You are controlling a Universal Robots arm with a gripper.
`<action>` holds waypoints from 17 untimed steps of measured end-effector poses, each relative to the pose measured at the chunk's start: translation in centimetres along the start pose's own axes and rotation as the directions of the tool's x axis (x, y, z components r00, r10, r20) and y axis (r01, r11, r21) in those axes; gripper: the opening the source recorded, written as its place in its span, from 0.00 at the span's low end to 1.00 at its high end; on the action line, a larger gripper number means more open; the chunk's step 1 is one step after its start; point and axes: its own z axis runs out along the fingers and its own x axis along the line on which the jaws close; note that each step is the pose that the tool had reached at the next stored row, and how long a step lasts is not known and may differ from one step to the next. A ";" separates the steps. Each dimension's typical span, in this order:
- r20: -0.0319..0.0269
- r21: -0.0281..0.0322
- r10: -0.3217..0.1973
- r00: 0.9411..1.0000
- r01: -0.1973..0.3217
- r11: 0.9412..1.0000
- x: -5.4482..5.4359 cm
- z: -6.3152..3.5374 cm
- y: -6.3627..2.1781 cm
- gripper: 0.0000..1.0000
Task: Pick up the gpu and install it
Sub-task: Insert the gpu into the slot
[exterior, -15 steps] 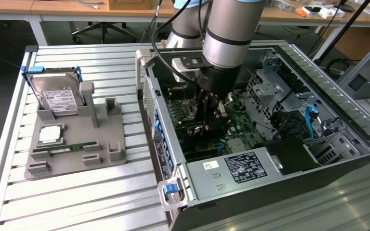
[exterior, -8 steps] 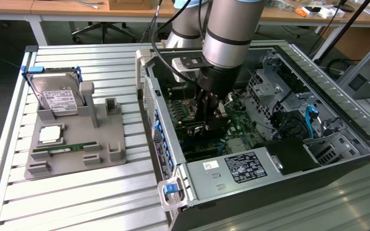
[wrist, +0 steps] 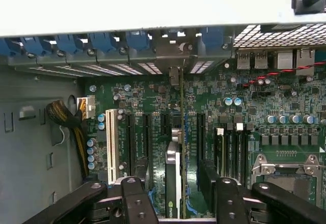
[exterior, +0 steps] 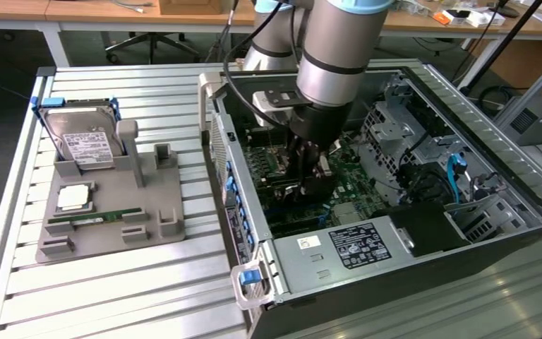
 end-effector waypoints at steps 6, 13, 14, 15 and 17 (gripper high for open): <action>-0.003 -0.003 0.000 1.000 0.000 1.000 -0.1 0.88 -0.73 0.52; -0.003 -0.003 0.000 1.000 0.000 1.000 -0.1 0.92 -0.73 0.38; -0.003 -0.003 0.000 1.000 0.000 1.000 -0.1 0.92 -0.73 0.32; -0.003 -0.003 0.000 1.000 0.000 1.000 -0.1 0.92 -0.73 0.27; -0.003 -0.003 0.000 1.000 0.000 1.000 -0.1 0.92 -0.73 0.27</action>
